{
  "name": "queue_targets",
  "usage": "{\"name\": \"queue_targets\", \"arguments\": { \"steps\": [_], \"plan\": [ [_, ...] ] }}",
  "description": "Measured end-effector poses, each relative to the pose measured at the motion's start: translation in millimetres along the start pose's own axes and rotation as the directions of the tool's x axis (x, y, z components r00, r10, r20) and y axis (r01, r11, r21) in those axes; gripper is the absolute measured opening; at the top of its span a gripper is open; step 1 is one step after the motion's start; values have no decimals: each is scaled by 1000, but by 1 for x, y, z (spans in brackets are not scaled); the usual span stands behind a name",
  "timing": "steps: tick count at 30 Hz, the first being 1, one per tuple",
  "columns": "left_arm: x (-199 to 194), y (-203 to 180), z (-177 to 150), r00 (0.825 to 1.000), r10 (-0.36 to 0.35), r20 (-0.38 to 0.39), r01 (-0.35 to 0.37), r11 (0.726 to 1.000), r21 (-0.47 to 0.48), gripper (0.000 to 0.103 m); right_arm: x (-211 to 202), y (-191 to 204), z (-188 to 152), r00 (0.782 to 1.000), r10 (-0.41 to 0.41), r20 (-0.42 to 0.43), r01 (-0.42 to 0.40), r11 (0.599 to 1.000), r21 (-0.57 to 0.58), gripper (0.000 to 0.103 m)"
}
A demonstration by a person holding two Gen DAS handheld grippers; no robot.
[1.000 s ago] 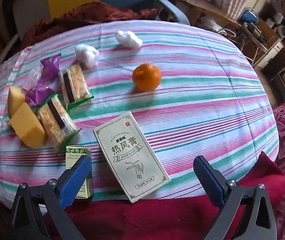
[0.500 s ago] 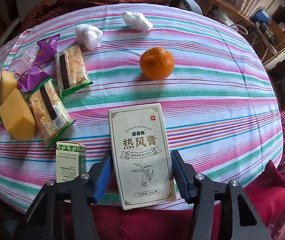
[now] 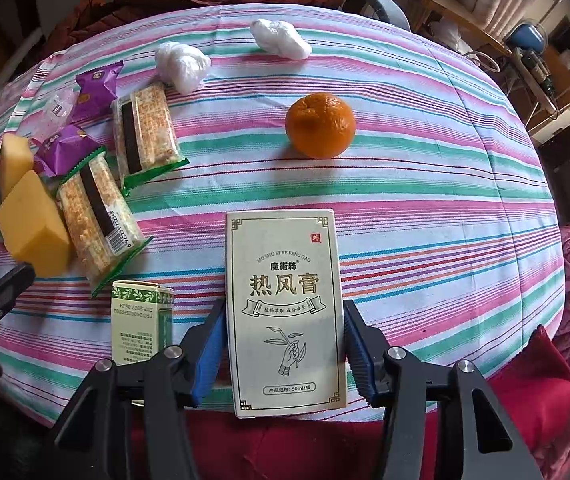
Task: Organize objects
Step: 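Grasp the large yellow sponge with the left gripper while the right grasps the white medicine box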
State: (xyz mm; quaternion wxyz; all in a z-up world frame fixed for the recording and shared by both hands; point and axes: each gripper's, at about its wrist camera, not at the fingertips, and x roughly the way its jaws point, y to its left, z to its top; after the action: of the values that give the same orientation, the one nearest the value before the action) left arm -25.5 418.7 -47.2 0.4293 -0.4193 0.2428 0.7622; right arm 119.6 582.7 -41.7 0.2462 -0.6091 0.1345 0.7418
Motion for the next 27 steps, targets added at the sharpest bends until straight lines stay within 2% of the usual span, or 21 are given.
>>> {"name": "queue_targets", "arguments": {
  "steps": [1, 6, 13, 19, 27],
  "plan": [
    [3, -1, 0, 1000, 2, -4, -2, 1000, 5, 76, 0, 0, 0, 1000, 1, 0, -1, 1000, 1, 54],
    [-1, -8, -6, 999, 13, 36, -14, 1000, 22, 71, -3, -1, 0, 1000, 20, 19, -20, 1000, 7, 52],
    [-37, -6, -22, 995, 27, 101, -25, 999, -26, 70, -13, -6, -4, 995, 38, 96, -43, 998, 45, 52],
    [-71, 6, -37, 991, 19, 135, -5, 995, -100, 70, -24, -17, -8, 980, 47, 195, -67, 993, 97, 52],
    [-117, 39, -60, 980, 94, 175, -54, 975, -217, 70, -30, -32, -11, 958, 31, 287, -84, 981, 176, 52]
  ]
}}
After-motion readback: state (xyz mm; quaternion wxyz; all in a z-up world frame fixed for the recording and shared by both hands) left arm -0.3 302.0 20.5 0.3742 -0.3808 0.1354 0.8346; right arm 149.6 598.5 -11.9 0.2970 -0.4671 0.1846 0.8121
